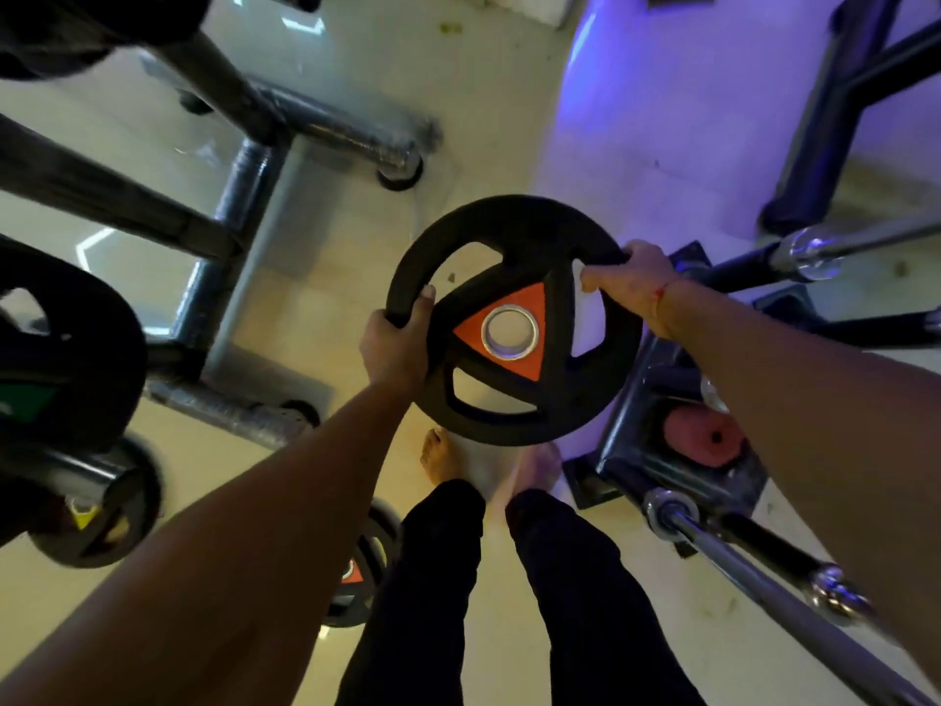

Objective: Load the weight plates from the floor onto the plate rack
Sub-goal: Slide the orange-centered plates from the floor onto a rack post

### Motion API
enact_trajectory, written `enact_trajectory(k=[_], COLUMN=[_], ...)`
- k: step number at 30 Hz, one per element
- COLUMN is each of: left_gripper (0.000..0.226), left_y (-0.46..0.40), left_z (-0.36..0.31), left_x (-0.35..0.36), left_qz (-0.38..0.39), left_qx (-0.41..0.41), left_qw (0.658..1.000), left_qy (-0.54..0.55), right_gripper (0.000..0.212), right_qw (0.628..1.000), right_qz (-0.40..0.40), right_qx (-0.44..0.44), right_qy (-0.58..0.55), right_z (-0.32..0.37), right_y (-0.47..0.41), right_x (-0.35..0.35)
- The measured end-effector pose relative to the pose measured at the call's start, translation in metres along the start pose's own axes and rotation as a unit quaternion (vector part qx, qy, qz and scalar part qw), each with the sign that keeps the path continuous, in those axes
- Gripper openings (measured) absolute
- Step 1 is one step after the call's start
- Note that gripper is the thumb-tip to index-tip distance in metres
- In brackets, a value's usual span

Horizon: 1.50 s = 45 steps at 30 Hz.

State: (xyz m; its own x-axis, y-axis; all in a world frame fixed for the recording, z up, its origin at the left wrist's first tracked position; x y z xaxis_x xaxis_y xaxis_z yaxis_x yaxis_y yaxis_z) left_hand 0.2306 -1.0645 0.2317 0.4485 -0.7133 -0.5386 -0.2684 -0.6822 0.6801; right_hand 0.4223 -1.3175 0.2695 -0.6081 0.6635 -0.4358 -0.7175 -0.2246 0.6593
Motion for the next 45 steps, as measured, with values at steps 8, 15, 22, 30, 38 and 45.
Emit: enact_trajectory(k=[8,15,22,30,38,45], left_gripper=[0.054,0.05,0.048,0.043,0.041,0.047], left_y=[0.094,0.147,0.21,0.255,0.255,0.222], left_z=[-0.046,-0.092,-0.135,-0.153,-0.17,-0.188], left_x=[-0.096,-0.189,-0.291,-0.377,-0.439,-0.476], left_qz=[-0.043,-0.087,-0.149,-0.235,-0.289,-0.317], left_qx=[0.028,0.078,0.136,0.192,0.199,0.189], left_qw=[0.995,0.986,0.966,0.931,0.911,0.898], left_qy=[0.083,0.122,0.162,0.204,0.217,0.239], right_gripper=[0.044,0.048,0.03,0.019,0.018,0.02], right_qw=[0.987,0.969,0.93,0.877,0.846,0.833], right_qz=[-0.005,-0.033,0.005,0.011,0.02,0.025], right_qx=[-0.12,-0.21,-0.332,-0.442,-0.5,-0.513], right_qy=[0.109,0.123,0.158,0.188,0.185,0.205], right_z=[0.138,0.223,0.314,0.411,0.485,0.537], right_y=[0.068,0.125,0.193,0.249,0.249,0.225], right_x=[-0.044,-0.051,-0.049,-0.038,-0.002,0.032])
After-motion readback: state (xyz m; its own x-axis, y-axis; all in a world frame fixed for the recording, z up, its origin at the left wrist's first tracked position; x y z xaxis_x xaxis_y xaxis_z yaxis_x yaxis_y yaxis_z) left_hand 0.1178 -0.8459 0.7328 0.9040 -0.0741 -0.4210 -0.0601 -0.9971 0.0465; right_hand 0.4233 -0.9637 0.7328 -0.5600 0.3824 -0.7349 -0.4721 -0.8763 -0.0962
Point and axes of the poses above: each hand's wrist, its own y-axis away from the middle knuckle, its own x-axis out of the palm, z = x × y, the point moved 6 cm from there along -y, towards the middle knuckle, and after that the axes turned 9 degrees about -x, right-handed, at the moved point
